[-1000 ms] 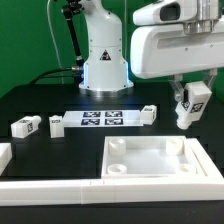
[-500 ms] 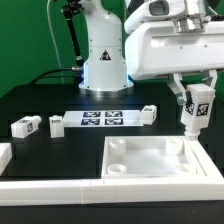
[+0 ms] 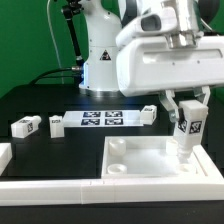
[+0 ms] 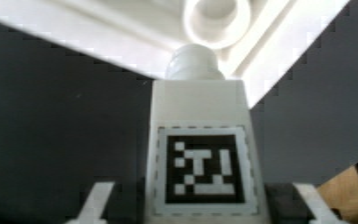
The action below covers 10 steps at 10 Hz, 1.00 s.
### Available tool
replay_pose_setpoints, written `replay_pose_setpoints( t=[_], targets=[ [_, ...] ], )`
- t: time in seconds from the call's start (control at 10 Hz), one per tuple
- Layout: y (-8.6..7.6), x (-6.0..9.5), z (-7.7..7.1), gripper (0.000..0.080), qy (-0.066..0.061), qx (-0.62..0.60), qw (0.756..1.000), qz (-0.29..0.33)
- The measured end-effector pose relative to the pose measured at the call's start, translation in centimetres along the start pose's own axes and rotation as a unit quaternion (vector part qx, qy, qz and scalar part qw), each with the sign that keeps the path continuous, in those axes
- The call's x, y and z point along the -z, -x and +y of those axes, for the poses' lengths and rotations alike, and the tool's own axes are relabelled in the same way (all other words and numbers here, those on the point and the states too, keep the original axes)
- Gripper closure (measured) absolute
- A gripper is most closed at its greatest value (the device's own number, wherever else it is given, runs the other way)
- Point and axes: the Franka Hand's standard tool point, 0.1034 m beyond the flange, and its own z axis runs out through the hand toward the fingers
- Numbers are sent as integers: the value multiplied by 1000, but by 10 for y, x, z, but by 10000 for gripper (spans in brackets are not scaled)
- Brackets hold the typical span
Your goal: Assemble square table
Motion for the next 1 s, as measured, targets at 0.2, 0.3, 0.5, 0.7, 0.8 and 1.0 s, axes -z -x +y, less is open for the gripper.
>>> replay_pose_setpoints(
  t=[0.2,0.3,0.5,0.7,0.8,1.0],
  targets=[
    [5,-7,-3,508,-2,2,1000,-1],
    [8,-9,-4,508,-3,2,1000,-3],
    [13,-13,-2,508,-3,3,1000,-7],
    [16,-17,-3,508,-3,3,1000,-7],
    [16,-19,-3,508,-2,3,1000,-2],
    [21,-24,-5,508,-4,2,1000,-4]
  ],
)
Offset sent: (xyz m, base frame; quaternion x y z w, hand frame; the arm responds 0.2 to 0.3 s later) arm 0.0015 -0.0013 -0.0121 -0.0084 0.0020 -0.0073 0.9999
